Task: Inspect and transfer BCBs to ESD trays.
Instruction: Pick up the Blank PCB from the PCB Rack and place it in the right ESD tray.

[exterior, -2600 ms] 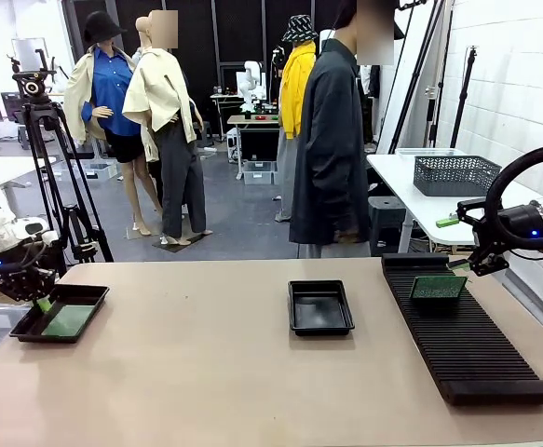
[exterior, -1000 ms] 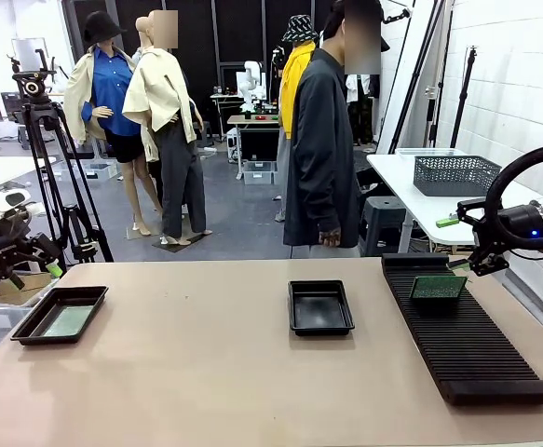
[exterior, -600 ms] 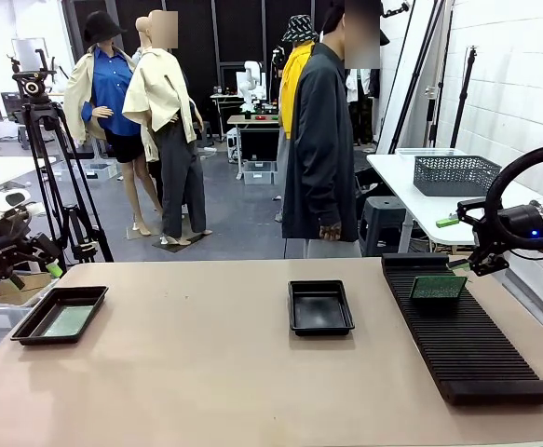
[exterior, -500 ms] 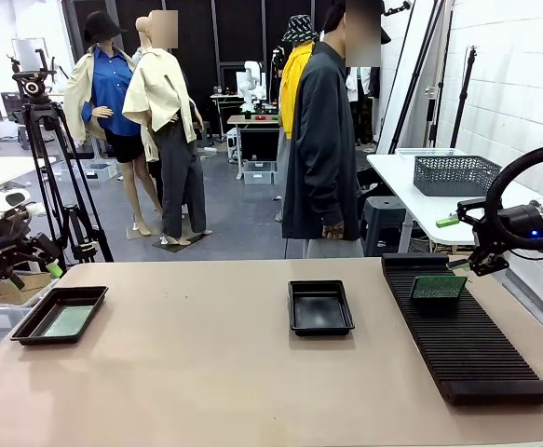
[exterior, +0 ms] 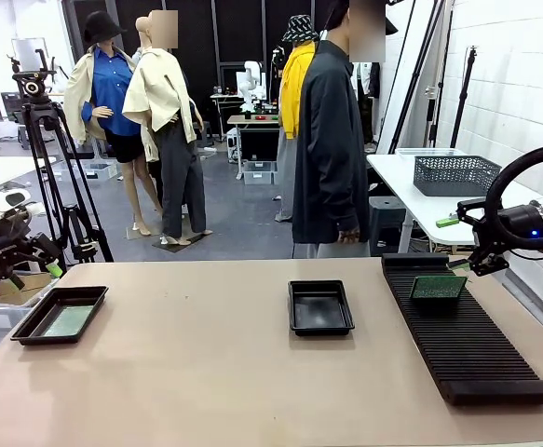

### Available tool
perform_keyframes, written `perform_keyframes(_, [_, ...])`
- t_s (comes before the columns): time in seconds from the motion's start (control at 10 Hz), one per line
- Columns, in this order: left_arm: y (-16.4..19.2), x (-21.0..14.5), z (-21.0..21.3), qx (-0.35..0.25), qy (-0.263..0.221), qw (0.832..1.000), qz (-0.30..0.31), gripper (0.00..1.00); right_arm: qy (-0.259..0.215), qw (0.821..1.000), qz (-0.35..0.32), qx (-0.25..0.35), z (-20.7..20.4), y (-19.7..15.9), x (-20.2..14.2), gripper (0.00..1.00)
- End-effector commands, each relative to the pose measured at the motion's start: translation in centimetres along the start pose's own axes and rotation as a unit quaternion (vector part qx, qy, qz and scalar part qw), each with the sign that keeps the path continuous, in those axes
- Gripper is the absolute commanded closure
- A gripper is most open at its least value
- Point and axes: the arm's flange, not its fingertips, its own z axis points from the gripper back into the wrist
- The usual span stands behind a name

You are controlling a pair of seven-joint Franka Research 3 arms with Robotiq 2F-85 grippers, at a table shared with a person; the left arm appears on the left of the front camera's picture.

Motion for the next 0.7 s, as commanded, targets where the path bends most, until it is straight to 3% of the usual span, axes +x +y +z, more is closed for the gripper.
perform_keyframes(0.0, [0.0, 0.0, 0.0, 0.000, 0.000, 1.000, 0.000, 0.00, -0.001, 1.000, 0.002, -0.010, -0.2, 0.0, -0.3, 0.00])
perform_keyframes(0.3, [1.7, -1.5, 1.4, -0.168, -0.004, 0.986, -0.004, 0.00, -0.001, 1.000, 0.002, -0.010, -0.2, 0.0, -0.3, 0.00])
perform_keyframes(0.5, [2.8, -2.0, 2.3, -0.298, 0.024, 0.954, -0.011, 0.00, -0.001, 1.000, 0.002, -0.010, -0.2, 0.0, -0.3, 0.00])
perform_keyframes(0.6, [3.2, -1.8, 2.2, -0.327, 0.034, 0.944, 0.001, 0.00, -0.001, 1.000, 0.002, -0.010, -0.2, 0.0, -0.3, 0.00])
